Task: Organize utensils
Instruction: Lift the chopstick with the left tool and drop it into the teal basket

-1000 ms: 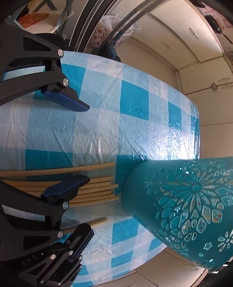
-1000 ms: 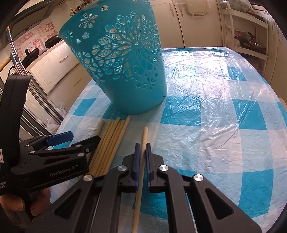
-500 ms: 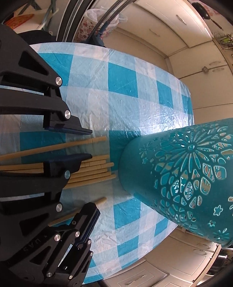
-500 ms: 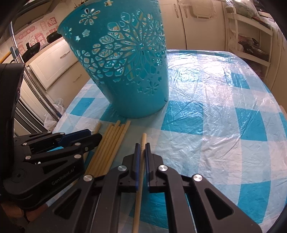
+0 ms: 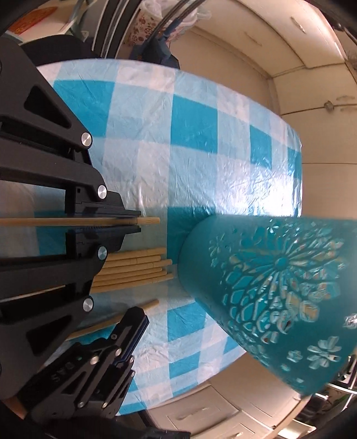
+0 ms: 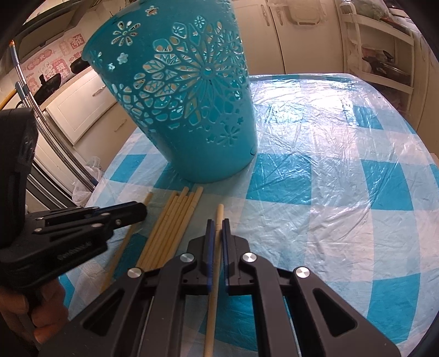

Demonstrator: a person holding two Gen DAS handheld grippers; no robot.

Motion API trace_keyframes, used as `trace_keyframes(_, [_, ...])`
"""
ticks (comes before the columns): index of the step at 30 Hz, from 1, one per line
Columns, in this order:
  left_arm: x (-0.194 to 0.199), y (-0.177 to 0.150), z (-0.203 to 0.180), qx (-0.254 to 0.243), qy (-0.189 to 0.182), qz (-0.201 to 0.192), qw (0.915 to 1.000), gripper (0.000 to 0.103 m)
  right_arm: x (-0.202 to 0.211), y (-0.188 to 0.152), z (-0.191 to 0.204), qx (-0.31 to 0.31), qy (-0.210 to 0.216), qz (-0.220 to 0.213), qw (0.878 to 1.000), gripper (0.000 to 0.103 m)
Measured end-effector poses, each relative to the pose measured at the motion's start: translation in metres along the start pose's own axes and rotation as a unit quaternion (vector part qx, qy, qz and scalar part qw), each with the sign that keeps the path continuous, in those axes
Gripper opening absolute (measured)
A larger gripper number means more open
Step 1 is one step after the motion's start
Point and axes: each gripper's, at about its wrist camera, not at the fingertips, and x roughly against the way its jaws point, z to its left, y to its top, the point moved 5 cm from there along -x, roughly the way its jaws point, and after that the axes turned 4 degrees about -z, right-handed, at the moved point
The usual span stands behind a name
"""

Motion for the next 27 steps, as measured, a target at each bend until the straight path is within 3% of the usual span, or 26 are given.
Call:
trace_keyframes(12, [0.086, 0.013, -0.001, 0.0, -0.045, -0.065, 0.9969, 0.005, 0.001, 0.0, -0.001, -0.004, 0.006, 0.0, 1.0, 0.007])
trace_keyframes(20, [0.159, 0.062, -0.011, 0.008, -0.093, -0.148, 0.9847, 0.005, 0.003, -0.001, 0.004, 0.007, 0.015, 0.001, 1.0, 0.017])
trace_keyframes(27, [0.187, 0.108, -0.028, 0.006, -0.098, -0.207, 0.9733, 0.005, 0.0, 0.0, 0.004, 0.009, 0.018, 0.0, 1.0, 0.018])
